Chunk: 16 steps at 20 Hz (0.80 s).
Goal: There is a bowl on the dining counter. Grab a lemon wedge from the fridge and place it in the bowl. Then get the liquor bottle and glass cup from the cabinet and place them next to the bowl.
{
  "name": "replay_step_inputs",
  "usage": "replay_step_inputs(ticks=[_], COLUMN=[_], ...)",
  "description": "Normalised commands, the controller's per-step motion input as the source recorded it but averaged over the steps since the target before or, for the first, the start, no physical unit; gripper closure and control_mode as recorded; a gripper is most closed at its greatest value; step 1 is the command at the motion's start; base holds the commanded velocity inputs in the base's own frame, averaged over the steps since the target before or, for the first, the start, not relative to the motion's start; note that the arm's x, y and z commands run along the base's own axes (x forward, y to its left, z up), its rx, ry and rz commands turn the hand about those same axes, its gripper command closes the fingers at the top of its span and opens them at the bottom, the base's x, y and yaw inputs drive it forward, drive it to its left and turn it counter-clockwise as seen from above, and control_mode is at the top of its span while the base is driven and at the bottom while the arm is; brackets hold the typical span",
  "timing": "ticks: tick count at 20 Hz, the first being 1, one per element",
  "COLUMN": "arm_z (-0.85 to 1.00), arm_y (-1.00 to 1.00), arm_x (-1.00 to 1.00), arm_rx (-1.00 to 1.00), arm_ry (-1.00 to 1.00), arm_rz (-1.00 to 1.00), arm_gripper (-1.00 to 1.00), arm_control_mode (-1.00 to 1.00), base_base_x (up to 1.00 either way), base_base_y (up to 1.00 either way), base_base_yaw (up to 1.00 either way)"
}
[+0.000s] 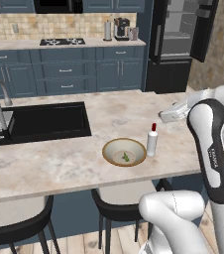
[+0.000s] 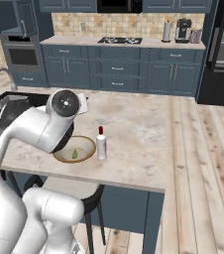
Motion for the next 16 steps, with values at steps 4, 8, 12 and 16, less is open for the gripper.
replay_step_inputs(ticks=[4, 8, 12, 16], arm_z=[0.0, 0.0, 0.0, -0.01], arm_y=[0.36, 0.24, 0.01, 0.0], arm_x=[-0.5, -0.62, -0.62, -0.39], arm_rx=[-0.11, -0.09, -0.03, 0.0], arm_ry=[0.1, 0.02, 0.0, -0.01], arm_rz=[-0.2, -0.22, -0.19, -0.09], arm_gripper=[-1.0, -1.0, -1.0, -1.0], arm_control_mode=[-1.0, -1.0, -1.0, -1.0], base_base_x=[0.0, 0.0, 0.0, 0.0], base_base_y=[0.0, 0.0, 0.0, 0.0], base_base_yaw=[0.0, 0.0, 0.0, 0.0])
